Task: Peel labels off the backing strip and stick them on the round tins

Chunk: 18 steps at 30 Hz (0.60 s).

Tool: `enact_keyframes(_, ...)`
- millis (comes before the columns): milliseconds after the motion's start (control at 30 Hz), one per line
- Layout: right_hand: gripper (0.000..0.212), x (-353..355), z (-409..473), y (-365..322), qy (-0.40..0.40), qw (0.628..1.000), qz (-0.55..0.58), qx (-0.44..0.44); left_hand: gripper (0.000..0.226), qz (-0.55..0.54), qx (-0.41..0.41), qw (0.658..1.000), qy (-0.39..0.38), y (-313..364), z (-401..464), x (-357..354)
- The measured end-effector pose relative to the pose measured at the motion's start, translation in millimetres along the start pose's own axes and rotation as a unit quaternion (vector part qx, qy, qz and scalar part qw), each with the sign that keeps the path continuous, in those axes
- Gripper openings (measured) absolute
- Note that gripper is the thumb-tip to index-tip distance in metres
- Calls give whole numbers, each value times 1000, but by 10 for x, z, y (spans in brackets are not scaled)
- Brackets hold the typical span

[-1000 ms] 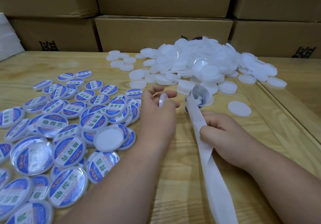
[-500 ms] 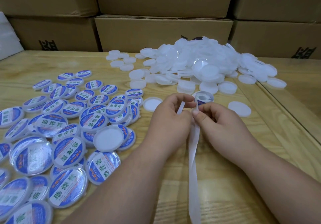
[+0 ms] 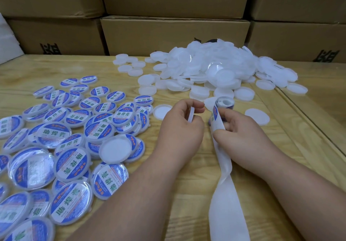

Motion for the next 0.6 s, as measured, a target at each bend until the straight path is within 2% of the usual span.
enact_keyframes(100, 43, -13, -27, -24, 1, 999, 31, -6, 21, 2, -9, 1000, -6, -1, 7, -14)
enact_keyframes(233, 14, -7, -29, -7, 23, 999, 37, 11, 16, 15, -11, 1000, -23, -12, 16, -49)
enact_keyframes(467, 10, 13, -30, -37, 20, 996, 78, 40, 16, 14, -19, 999, -26, -15, 19, -58)
enact_keyframes(600, 34, 26, -19, -23, 14, 994, 108, 30, 16, 7, -26, 999, -24, -12, 26, -57)
Point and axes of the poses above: each hand's wrist, its own z-axis towards the middle knuckle, its own x-axis out of the back of the hand, y = z × x, the point moved 6 cm from there along z, towards the middle knuckle, and after that the axes turned 9 degrees about z, right-handed, at the moved point
